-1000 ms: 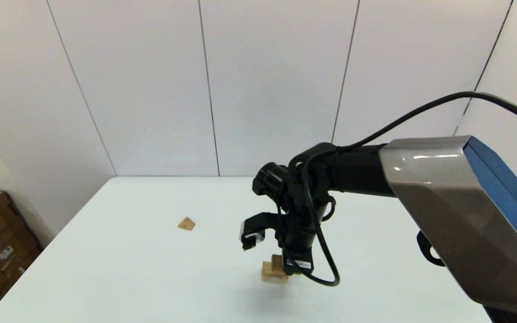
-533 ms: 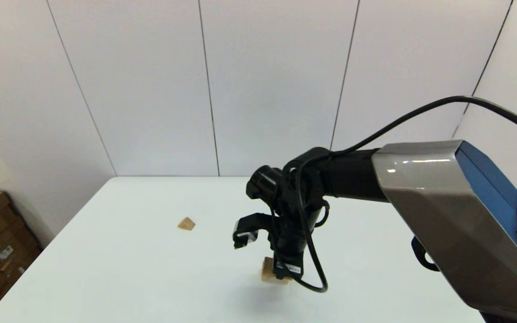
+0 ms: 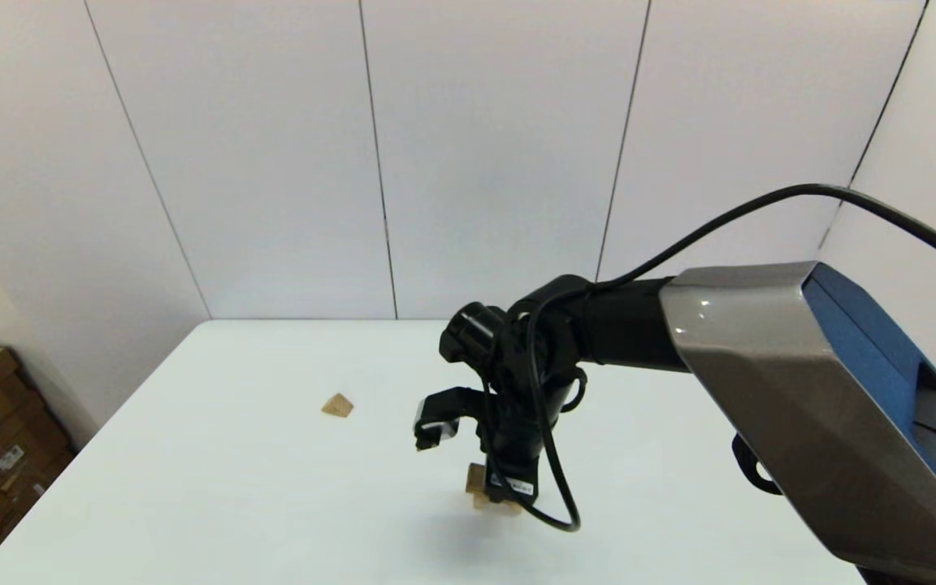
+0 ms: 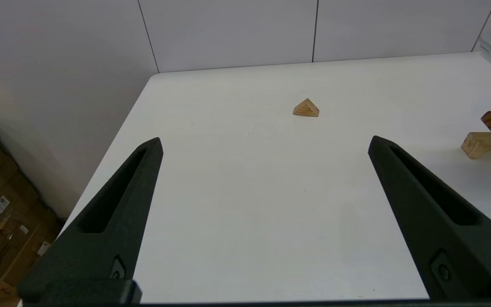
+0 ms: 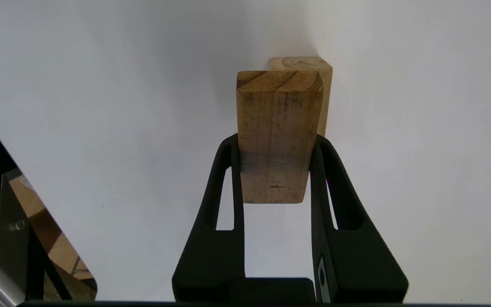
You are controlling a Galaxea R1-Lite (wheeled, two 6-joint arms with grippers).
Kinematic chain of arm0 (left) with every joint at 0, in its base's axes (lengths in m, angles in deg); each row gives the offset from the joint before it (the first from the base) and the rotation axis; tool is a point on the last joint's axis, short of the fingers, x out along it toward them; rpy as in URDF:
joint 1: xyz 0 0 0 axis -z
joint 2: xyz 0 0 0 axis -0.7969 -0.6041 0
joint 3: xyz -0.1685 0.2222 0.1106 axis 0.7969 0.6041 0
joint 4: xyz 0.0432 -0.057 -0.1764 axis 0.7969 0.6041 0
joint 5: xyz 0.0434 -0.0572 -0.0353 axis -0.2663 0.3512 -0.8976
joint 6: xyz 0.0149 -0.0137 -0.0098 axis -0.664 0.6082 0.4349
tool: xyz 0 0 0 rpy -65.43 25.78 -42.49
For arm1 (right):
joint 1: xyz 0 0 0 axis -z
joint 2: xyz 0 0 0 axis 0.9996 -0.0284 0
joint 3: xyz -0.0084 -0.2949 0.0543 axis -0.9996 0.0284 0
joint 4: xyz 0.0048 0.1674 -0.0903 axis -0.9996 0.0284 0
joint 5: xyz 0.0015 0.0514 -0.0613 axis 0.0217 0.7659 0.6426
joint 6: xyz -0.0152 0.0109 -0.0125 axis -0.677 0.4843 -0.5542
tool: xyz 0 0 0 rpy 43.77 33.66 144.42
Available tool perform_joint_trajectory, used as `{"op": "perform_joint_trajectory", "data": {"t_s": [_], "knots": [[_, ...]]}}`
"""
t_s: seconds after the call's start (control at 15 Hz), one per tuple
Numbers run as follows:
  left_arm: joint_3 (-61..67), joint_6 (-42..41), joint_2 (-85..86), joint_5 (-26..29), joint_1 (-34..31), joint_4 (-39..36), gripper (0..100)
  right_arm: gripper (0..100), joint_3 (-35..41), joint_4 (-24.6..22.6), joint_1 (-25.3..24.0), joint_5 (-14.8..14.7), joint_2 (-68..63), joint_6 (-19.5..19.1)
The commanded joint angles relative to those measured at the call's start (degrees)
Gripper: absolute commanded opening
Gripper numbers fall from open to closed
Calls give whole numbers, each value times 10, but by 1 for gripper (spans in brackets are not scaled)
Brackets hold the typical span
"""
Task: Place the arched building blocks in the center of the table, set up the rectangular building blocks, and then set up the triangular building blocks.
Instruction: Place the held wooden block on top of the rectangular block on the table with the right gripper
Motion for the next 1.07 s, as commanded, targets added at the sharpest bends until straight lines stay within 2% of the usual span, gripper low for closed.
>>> {"op": "perform_joint_trajectory", "data": {"t_s": [0.07,0.73,1.07], "knots": [[0,0,0,0,-1,0,100,0,0,-9,1,-1,-10,-3],[0,0,0,0,-1,0,100,0,0,-9,12,-7,-12,-17],[0,0,0,0,-1,0,100,0,0,-8,16,-10,-12,-43]]}}
